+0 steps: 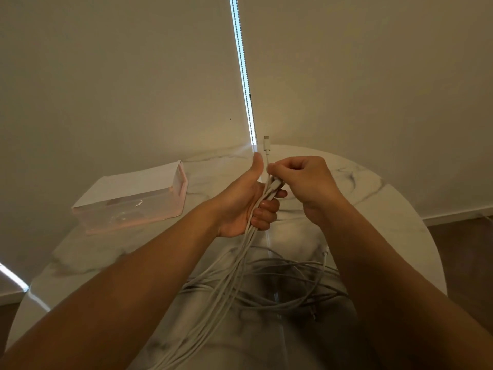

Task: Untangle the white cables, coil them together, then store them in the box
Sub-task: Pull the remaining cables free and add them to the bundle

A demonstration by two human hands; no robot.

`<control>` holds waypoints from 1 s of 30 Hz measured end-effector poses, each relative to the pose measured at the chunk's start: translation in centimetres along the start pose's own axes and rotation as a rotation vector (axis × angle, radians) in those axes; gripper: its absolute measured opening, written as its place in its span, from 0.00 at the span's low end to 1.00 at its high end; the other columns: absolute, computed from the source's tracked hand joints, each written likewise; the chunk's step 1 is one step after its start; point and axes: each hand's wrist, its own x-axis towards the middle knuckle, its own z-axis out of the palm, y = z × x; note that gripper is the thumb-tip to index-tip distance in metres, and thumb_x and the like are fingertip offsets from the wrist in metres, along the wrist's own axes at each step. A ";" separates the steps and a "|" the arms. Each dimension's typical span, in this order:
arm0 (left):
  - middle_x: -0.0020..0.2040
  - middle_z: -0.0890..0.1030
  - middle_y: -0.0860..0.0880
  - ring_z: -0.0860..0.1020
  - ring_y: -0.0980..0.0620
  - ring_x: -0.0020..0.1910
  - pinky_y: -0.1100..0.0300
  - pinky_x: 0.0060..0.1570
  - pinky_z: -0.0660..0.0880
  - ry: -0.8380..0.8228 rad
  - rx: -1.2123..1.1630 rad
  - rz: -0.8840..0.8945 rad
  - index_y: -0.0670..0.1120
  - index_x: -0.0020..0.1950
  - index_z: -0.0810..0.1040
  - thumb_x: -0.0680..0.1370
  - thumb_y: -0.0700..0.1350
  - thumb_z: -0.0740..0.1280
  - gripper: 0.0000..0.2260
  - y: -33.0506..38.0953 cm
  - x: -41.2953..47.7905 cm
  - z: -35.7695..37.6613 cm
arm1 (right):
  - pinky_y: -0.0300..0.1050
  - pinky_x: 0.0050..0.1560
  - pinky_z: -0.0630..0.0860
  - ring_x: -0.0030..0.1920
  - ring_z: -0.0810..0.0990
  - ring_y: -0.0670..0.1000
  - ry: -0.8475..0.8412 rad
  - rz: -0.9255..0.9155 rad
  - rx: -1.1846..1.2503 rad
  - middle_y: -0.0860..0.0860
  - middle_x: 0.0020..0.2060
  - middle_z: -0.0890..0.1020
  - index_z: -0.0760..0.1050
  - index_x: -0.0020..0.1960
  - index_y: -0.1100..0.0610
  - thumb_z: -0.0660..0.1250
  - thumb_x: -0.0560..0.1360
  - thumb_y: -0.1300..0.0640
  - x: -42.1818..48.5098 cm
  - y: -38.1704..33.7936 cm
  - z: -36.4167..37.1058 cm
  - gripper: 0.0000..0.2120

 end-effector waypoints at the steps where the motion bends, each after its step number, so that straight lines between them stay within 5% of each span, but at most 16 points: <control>1: 0.32 0.60 0.50 0.57 0.56 0.28 0.65 0.26 0.57 0.000 0.025 0.029 0.43 0.49 0.70 0.74 0.67 0.58 0.26 -0.2 -0.1 0.0 | 0.30 0.30 0.74 0.29 0.77 0.43 0.011 0.023 0.011 0.54 0.31 0.81 0.83 0.41 0.65 0.73 0.72 0.61 0.1 0.0 0.0 0.06; 4: 0.32 0.63 0.51 0.60 0.58 0.28 0.67 0.27 0.60 -0.003 0.071 0.114 0.42 0.54 0.71 0.80 0.48 0.63 0.09 -0.7 -0.3 -0.3 | 0.27 0.27 0.70 0.27 0.76 0.38 0.035 0.074 0.052 0.50 0.29 0.81 0.82 0.38 0.62 0.73 0.72 0.62 0.2 0.1 0.0 0.05; 6: 0.31 0.64 0.50 0.61 0.57 0.28 0.66 0.27 0.60 0.016 0.041 0.134 0.41 0.56 0.71 0.82 0.44 0.60 0.08 -0.7 -0.5 -0.4 | 0.29 0.28 0.70 0.26 0.75 0.36 0.058 0.102 0.073 0.48 0.29 0.80 0.82 0.39 0.61 0.74 0.71 0.62 0.2 0.2 0.0 0.04; 10: 0.34 0.67 0.48 0.63 0.56 0.29 0.65 0.28 0.62 0.037 0.002 0.186 0.40 0.59 0.71 0.83 0.44 0.55 0.10 -0.8 -0.7 -0.4 | 0.42 0.37 0.68 0.36 0.74 0.46 0.067 0.216 0.214 0.50 0.34 0.80 0.83 0.41 0.60 0.75 0.69 0.61 0.1 0.4 0.1 0.03; 14: 0.33 0.68 0.48 0.66 0.54 0.30 0.63 0.29 0.66 0.089 -0.069 0.239 0.40 0.55 0.71 0.84 0.44 0.55 0.09 -1.2 -1.0 -0.4 | 0.44 0.33 0.66 0.36 0.69 0.50 0.081 0.260 0.303 0.50 0.33 0.78 0.84 0.45 0.61 0.77 0.69 0.61 -0.2 0.5 0.3 0.07; 20: 0.33 0.69 0.46 0.68 0.51 0.30 0.60 0.31 0.67 0.223 -0.159 0.290 0.41 0.52 0.70 0.84 0.43 0.53 0.09 -0.9 -1.5 -0.1 | 0.44 0.36 0.71 0.36 0.72 0.51 0.070 0.114 0.286 0.52 0.33 0.76 0.82 0.46 0.64 0.72 0.74 0.61 -0.9 0.3 1.3 0.06; 24: 0.35 0.70 0.46 0.68 0.51 0.32 0.59 0.34 0.69 0.197 -0.249 0.228 0.41 0.51 0.74 0.84 0.43 0.52 0.12 0.0 -1.8 0.2 | 0.49 0.41 0.79 0.37 0.80 0.54 0.034 -0.003 0.228 0.57 0.38 0.84 0.78 0.49 0.65 0.63 0.80 0.61 -1.4 -0.4 1.9 0.08; 30: 0.34 0.70 0.46 0.70 0.52 0.28 0.61 0.28 0.73 0.372 -0.288 0.183 0.40 0.59 0.72 0.84 0.41 0.53 0.10 0.7 -1.2 -0.8 | 0.42 0.32 0.77 0.30 0.80 0.53 -0.019 -0.109 0.302 0.59 0.34 0.83 0.75 0.47 0.63 0.61 0.81 0.62 -2.7 -1.9 2.2 0.07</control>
